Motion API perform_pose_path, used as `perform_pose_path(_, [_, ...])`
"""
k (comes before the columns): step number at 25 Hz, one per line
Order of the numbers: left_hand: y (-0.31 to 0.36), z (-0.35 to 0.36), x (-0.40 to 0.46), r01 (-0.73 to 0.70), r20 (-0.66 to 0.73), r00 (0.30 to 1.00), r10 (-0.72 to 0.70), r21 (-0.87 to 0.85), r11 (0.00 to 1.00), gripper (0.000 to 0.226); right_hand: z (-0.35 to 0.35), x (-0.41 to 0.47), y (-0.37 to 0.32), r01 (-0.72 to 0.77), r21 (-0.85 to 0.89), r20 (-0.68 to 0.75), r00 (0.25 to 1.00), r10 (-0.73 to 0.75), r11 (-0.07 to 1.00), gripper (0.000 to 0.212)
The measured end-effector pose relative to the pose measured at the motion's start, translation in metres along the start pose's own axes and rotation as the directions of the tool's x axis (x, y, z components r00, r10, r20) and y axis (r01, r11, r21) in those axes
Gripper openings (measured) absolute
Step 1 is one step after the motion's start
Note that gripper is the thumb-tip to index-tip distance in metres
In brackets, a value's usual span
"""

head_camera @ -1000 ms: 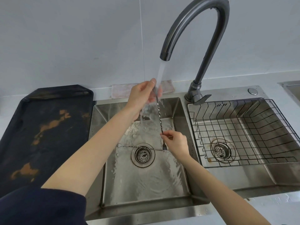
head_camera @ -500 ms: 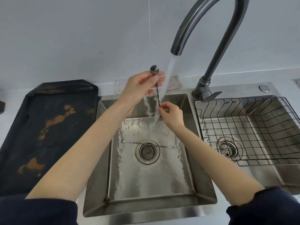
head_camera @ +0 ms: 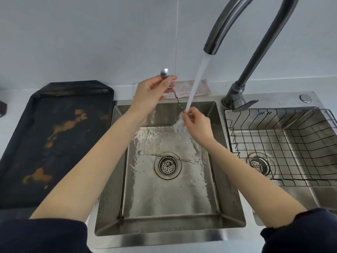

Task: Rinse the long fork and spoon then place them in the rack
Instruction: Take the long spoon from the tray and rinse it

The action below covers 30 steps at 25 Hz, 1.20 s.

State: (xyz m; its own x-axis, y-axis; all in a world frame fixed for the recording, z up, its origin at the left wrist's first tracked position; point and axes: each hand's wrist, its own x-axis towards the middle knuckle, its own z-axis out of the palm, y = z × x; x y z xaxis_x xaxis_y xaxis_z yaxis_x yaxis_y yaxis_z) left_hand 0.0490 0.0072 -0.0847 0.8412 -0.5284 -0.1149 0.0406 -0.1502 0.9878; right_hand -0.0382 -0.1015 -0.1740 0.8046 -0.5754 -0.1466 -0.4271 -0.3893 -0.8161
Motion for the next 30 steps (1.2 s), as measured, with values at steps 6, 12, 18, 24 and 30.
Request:
perform_pose_path(6, [-0.068, -0.029, -0.006, 0.247, -0.164, 0.943, -0.289, -0.239, 0.939, 0.022, 0.006, -0.008, 0.050, 0.042, -0.391, 0.161, 0.987, 0.023, 0.919, 0.022])
perform_pose_path(12, [-0.161, -0.040, -0.027, 0.478, -0.271, 0.804, -0.529, -0.233, 0.847, 0.007, 0.026, -0.013, 0.097, 0.069, -0.563, 0.274, 0.956, 0.106, 0.824, 0.024])
perform_pose_path(18, [-0.235, -0.040, -0.047, 0.715, -0.248, 0.645, -0.723, -0.138, 0.685, 0.006, 0.045, -0.011, 0.125, 0.107, -0.664, 0.357, 0.915, 0.187, 0.740, 0.024])
perform_pose_path(24, [-0.269, -0.032, -0.049, 0.788, -0.282, 0.609, -0.741, 0.109, 0.606, 0.017, 0.067, -0.011, 0.145, 0.137, -0.677, 0.419, 0.879, 0.226, 0.723, 0.026])
perform_pose_path(30, [-0.273, -0.032, -0.053, 0.796, -0.317, 0.603, -0.732, 0.183, 0.577, 0.033, 0.071, -0.013, 0.147, 0.116, -0.660, 0.433, 0.866, 0.250, 0.743, 0.026])
